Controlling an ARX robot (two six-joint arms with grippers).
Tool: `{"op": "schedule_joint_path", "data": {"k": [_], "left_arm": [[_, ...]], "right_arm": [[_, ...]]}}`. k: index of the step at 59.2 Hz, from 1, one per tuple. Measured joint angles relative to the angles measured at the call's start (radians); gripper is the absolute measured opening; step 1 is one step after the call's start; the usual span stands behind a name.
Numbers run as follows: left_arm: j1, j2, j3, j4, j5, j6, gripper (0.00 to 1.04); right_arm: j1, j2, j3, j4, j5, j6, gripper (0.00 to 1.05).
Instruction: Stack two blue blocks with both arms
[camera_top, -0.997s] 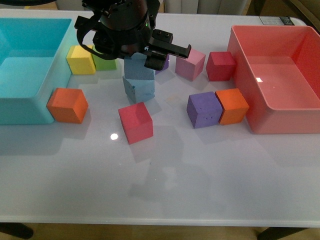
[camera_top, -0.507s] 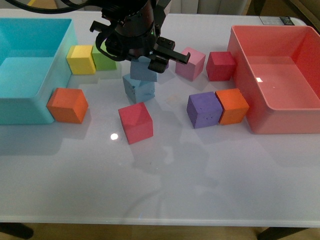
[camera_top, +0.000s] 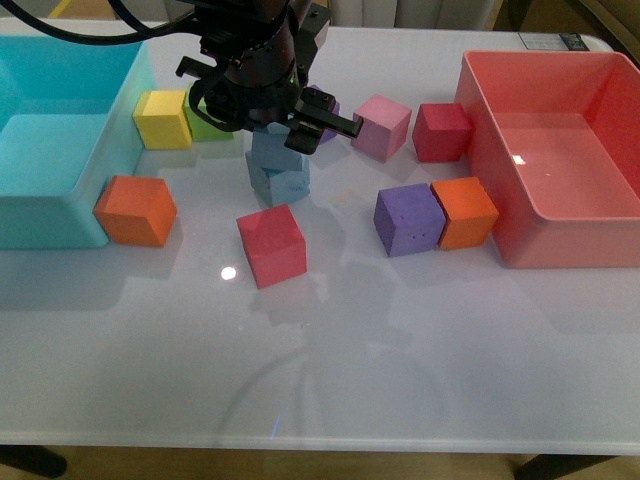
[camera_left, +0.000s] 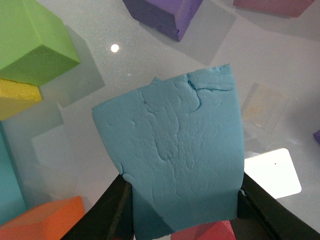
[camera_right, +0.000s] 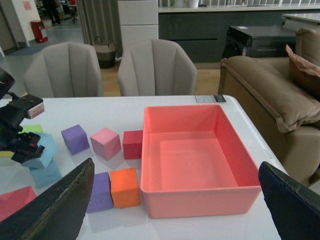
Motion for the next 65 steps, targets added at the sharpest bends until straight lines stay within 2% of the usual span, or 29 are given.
{"op": "schedule_joint_path", "data": {"k": [22, 30, 38, 40, 44, 65], "left_arm": [[0.007, 0.021, 0.009, -0.004, -0.002, -0.001, 0.41], [0.01, 0.022, 0.009, 0.0, 0.006, -0.001, 0.63], [0.019, 0.022, 0.005, 0.008, 0.008, -0.004, 0.95], [0.021, 0.022, 0.003, 0.01, 0.008, -0.004, 0.98], [0.026, 0.019, -0.01, 0.016, 0.009, -0.009, 0.95], [0.046, -0.15, -0.188, 0.089, 0.06, -0.053, 0.96]], "right_arm": [[0.0, 0.0, 0.0, 0.0, 0.0, 0.0, 0.96], [0.0, 0.0, 0.0, 0.0, 0.0, 0.0, 0.96], [0.0, 0.0, 0.0, 0.0, 0.0, 0.0, 0.96], [0.0, 0.0, 0.0, 0.0, 0.0, 0.0, 0.96], [0.0, 0.0, 0.0, 0.0, 0.0, 0.0, 0.96], [0.0, 0.0, 0.0, 0.0, 0.0, 0.0, 0.96]]}}
